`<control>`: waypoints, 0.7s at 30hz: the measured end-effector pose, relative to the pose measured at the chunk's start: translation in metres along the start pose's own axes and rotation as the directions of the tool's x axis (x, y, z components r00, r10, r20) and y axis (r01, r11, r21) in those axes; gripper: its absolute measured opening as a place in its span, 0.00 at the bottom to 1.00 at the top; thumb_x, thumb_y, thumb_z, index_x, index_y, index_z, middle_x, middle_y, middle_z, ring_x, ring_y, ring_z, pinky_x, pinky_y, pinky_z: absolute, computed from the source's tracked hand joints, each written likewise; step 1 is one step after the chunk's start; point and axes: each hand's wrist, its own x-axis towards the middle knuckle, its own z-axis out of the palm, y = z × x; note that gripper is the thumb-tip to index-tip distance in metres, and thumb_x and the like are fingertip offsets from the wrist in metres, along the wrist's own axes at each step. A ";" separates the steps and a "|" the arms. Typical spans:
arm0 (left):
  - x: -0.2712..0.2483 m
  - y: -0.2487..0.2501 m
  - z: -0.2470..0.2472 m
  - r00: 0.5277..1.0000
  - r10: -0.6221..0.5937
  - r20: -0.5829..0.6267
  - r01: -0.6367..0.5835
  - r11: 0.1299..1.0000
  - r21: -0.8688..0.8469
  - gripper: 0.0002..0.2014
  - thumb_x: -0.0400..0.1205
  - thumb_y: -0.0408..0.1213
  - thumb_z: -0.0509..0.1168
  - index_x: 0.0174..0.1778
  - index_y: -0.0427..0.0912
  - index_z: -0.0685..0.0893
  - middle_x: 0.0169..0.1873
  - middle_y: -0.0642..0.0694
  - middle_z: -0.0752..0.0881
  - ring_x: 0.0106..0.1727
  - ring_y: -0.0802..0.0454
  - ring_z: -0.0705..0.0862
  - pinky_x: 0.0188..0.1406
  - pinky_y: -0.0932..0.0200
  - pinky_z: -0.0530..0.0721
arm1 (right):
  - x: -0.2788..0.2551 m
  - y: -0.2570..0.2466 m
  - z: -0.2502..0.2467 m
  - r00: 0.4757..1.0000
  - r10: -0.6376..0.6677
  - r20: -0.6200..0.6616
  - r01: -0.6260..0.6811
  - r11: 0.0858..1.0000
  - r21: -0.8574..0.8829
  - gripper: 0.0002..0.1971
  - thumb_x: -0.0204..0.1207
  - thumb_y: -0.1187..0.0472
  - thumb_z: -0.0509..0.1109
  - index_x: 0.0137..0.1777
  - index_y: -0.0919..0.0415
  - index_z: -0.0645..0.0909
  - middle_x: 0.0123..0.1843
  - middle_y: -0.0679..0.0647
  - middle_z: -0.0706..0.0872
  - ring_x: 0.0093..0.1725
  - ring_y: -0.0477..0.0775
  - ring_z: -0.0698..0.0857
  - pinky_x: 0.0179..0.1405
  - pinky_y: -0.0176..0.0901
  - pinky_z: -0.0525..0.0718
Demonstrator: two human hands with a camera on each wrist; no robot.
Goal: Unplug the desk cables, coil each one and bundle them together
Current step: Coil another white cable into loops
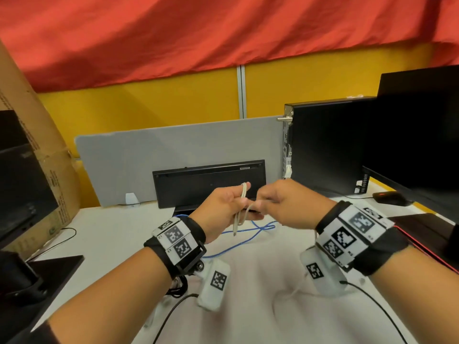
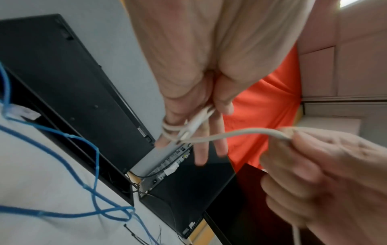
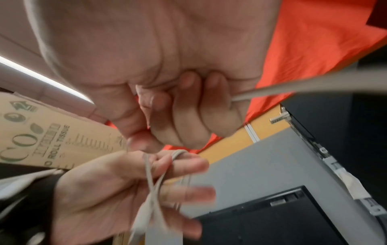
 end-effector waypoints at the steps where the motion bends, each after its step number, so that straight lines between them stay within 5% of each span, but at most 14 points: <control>1: 0.000 0.001 0.002 0.999 -0.004 0.049 0.004 1.000 -0.006 0.19 0.88 0.26 0.51 0.58 0.41 0.88 0.61 0.26 0.84 0.55 0.32 0.88 0.68 0.40 0.79 | 0.003 0.002 -0.003 0.999 -0.003 -0.053 0.004 1.000 0.022 0.14 0.80 0.54 0.66 0.35 0.60 0.83 0.29 0.52 0.81 0.32 0.53 0.80 0.36 0.50 0.80; 3: -0.001 0.005 0.005 0.994 -0.011 0.106 0.014 1.000 -0.025 0.16 0.89 0.27 0.50 0.61 0.37 0.83 0.45 0.29 0.89 0.47 0.31 0.89 0.66 0.38 0.81 | 0.008 0.009 -0.006 0.985 0.002 -0.173 0.012 0.997 0.079 0.12 0.78 0.54 0.70 0.35 0.58 0.84 0.31 0.49 0.84 0.35 0.47 0.82 0.39 0.45 0.82; 6: -0.005 0.010 0.006 0.992 -0.008 0.122 0.022 0.993 -0.114 0.17 0.89 0.28 0.50 0.52 0.41 0.86 0.26 0.41 0.82 0.26 0.46 0.83 0.55 0.39 0.78 | 0.011 0.021 -0.004 0.946 0.037 -0.322 0.037 0.974 0.222 0.11 0.72 0.52 0.77 0.32 0.55 0.84 0.26 0.43 0.81 0.29 0.38 0.77 0.30 0.27 0.75; 10: -0.010 0.012 0.008 0.979 -0.037 0.199 0.097 0.949 -0.301 0.18 0.87 0.31 0.50 0.68 0.31 0.80 0.20 0.49 0.65 0.20 0.55 0.63 0.61 0.32 0.79 | 0.011 0.034 0.008 0.910 0.080 -0.407 0.053 0.950 0.307 0.08 0.75 0.57 0.75 0.35 0.48 0.86 0.25 0.35 0.82 0.29 0.33 0.79 0.30 0.19 0.73; 13: -0.014 0.016 0.009 0.972 -0.024 0.232 0.137 0.864 -0.485 0.21 0.87 0.37 0.53 0.72 0.29 0.76 0.20 0.50 0.59 0.19 0.56 0.59 0.68 0.23 0.73 | 0.012 0.038 0.023 0.905 0.076 -0.418 0.047 0.960 0.277 0.10 0.82 0.59 0.66 0.45 0.49 0.89 0.33 0.41 0.87 0.35 0.37 0.83 0.34 0.24 0.76; 17: -0.017 0.017 0.006 0.986 0.017 0.166 0.095 0.760 -0.643 0.22 0.87 0.36 0.54 0.74 0.26 0.72 0.19 0.51 0.61 0.18 0.60 0.62 0.68 0.24 0.72 | 0.008 0.041 0.050 0.967 0.129 -0.219 -0.095 0.983 0.157 0.14 0.85 0.63 0.59 0.44 0.48 0.83 0.36 0.45 0.82 0.38 0.49 0.80 0.39 0.45 0.78; 21: -0.013 0.016 0.005 0.993 0.099 -0.067 -0.119 0.780 -0.614 0.17 0.90 0.36 0.52 0.66 0.25 0.73 0.26 0.48 0.79 0.19 0.59 0.69 0.63 0.29 0.80 | 0.001 0.034 0.080 0.977 0.169 0.130 -0.164 0.985 -0.049 0.13 0.85 0.63 0.56 0.51 0.56 0.83 0.44 0.44 0.79 0.45 0.48 0.79 0.46 0.39 0.71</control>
